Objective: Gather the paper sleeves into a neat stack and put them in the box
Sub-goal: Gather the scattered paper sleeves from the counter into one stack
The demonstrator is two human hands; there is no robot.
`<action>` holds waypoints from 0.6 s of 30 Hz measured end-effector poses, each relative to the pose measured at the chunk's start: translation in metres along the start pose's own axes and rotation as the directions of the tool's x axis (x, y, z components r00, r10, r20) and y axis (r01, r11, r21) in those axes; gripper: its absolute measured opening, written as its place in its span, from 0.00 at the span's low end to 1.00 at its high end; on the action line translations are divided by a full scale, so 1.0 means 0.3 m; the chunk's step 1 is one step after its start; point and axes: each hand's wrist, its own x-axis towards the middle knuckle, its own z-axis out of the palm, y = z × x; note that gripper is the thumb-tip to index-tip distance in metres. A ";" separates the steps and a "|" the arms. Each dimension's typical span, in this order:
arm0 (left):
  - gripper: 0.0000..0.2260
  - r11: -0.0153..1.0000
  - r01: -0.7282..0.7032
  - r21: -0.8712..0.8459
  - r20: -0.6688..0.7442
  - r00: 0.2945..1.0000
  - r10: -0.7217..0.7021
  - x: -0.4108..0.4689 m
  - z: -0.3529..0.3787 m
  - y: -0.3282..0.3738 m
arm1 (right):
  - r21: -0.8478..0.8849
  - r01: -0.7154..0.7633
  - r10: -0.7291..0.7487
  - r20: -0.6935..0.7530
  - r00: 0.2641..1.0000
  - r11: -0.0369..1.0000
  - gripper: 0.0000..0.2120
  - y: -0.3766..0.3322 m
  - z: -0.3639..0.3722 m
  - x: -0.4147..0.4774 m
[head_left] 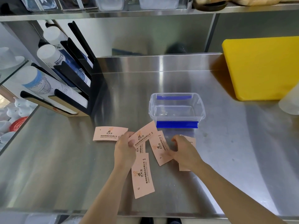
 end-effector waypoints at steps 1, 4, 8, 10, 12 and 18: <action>0.14 1.000 -0.002 0.024 -0.012 1.000 0.003 0.002 -0.001 -0.003 | -0.047 -0.008 0.009 0.032 0.999 0.999 0.22 -0.012 0.015 -0.003; 0.13 0.997 -0.004 0.071 -0.045 0.999 0.007 0.003 -0.004 -0.007 | -0.168 0.009 -0.002 0.042 0.999 0.986 0.18 -0.054 0.059 -0.009; 0.13 0.995 0.053 0.080 -0.066 0.997 -0.047 0.001 -0.008 -0.013 | -0.296 0.166 -0.099 0.230 0.968 0.941 0.14 -0.083 0.075 -0.007; 0.13 0.996 0.058 0.074 -0.064 0.997 -0.054 0.001 -0.014 -0.018 | -0.337 0.276 -0.212 0.214 0.954 0.900 0.14 -0.080 0.058 0.007; 0.13 0.996 0.042 0.083 -0.046 0.998 -0.038 0.003 -0.022 -0.024 | -0.337 0.407 -0.362 0.189 0.913 0.849 0.19 -0.076 0.042 0.034; 0.14 0.996 0.019 0.092 -0.052 0.999 -0.014 0.007 -0.035 -0.039 | -0.471 0.568 -0.357 0.465 0.810 0.675 0.41 -0.086 0.027 0.151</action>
